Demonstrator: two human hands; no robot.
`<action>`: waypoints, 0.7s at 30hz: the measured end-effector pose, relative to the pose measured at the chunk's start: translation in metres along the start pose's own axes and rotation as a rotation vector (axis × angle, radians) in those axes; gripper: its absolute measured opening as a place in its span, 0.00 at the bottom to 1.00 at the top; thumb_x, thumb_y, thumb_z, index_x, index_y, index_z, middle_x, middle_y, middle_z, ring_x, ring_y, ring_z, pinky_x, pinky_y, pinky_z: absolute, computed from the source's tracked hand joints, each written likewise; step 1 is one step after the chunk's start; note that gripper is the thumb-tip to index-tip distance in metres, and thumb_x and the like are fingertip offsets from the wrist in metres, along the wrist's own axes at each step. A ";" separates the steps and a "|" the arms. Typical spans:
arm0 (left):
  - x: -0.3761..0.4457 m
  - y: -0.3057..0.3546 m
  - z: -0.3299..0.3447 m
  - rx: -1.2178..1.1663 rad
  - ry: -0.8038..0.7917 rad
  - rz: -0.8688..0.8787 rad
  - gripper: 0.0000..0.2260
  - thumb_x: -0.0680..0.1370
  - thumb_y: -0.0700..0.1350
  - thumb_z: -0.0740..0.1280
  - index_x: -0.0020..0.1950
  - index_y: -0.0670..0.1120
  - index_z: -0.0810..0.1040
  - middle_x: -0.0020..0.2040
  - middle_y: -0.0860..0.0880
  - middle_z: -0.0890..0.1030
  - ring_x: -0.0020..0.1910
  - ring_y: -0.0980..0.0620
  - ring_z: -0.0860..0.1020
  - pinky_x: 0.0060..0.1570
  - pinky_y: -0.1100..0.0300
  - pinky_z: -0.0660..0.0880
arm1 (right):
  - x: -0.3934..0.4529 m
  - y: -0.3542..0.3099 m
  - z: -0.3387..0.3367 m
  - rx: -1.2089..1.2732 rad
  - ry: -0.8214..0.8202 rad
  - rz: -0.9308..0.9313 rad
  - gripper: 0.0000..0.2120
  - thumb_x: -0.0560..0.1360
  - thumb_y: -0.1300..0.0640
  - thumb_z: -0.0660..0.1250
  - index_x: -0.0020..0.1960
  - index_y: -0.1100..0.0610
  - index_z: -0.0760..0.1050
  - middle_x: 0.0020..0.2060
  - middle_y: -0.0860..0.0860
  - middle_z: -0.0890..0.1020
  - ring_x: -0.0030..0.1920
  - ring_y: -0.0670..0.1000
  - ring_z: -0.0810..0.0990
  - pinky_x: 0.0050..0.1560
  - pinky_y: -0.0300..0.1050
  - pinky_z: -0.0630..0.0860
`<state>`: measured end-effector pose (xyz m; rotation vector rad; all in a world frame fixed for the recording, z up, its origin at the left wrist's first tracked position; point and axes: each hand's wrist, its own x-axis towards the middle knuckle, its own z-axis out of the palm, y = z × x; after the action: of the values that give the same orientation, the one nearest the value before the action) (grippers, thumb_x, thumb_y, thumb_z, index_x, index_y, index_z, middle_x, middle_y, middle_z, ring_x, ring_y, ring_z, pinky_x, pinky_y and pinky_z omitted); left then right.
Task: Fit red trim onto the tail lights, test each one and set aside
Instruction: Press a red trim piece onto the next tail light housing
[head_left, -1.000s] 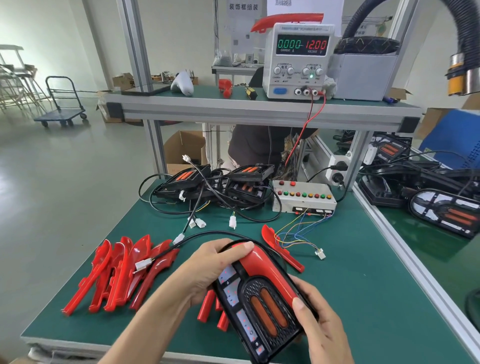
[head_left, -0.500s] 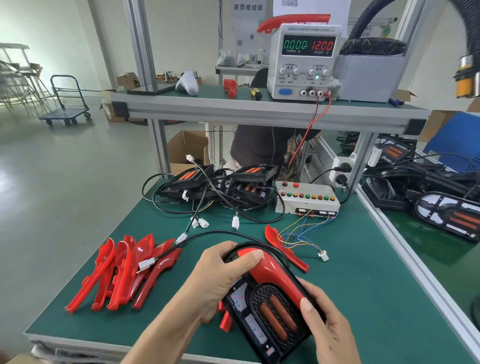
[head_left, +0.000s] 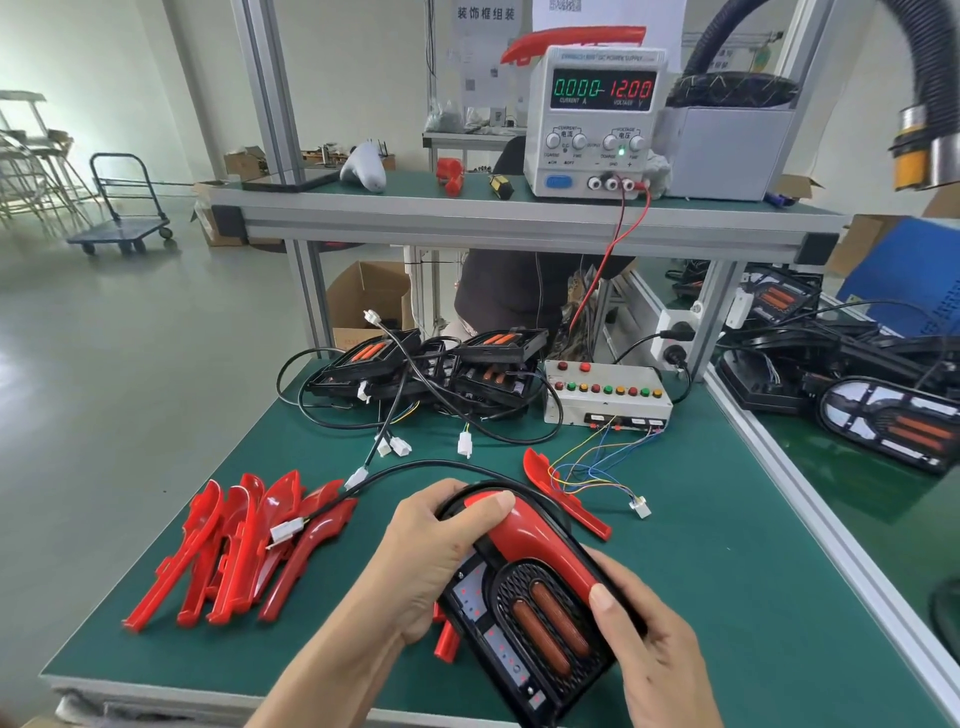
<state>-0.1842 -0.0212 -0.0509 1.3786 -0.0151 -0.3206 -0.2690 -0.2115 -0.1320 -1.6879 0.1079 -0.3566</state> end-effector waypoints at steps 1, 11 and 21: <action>0.000 0.000 0.000 -0.005 0.003 -0.003 0.17 0.67 0.49 0.80 0.47 0.39 0.84 0.44 0.37 0.85 0.39 0.43 0.84 0.39 0.54 0.81 | 0.000 -0.001 0.000 0.000 -0.003 -0.002 0.17 0.72 0.43 0.68 0.60 0.35 0.81 0.54 0.42 0.87 0.56 0.42 0.84 0.53 0.29 0.76; -0.002 0.002 0.006 -0.045 0.039 0.001 0.16 0.71 0.47 0.78 0.47 0.35 0.81 0.39 0.40 0.83 0.35 0.46 0.81 0.35 0.57 0.79 | -0.001 -0.014 0.001 0.006 -0.009 -0.023 0.15 0.72 0.45 0.68 0.58 0.36 0.83 0.53 0.43 0.87 0.55 0.42 0.85 0.54 0.28 0.75; -0.006 0.009 -0.004 0.032 -0.100 -0.029 0.20 0.69 0.53 0.77 0.47 0.38 0.80 0.42 0.41 0.84 0.40 0.47 0.82 0.41 0.56 0.81 | -0.003 -0.013 -0.002 -0.009 -0.021 -0.035 0.15 0.74 0.46 0.67 0.60 0.36 0.82 0.54 0.43 0.87 0.57 0.43 0.84 0.56 0.29 0.75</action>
<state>-0.1870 -0.0150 -0.0419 1.3946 -0.0827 -0.4149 -0.2745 -0.2106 -0.1192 -1.7036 0.0642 -0.3648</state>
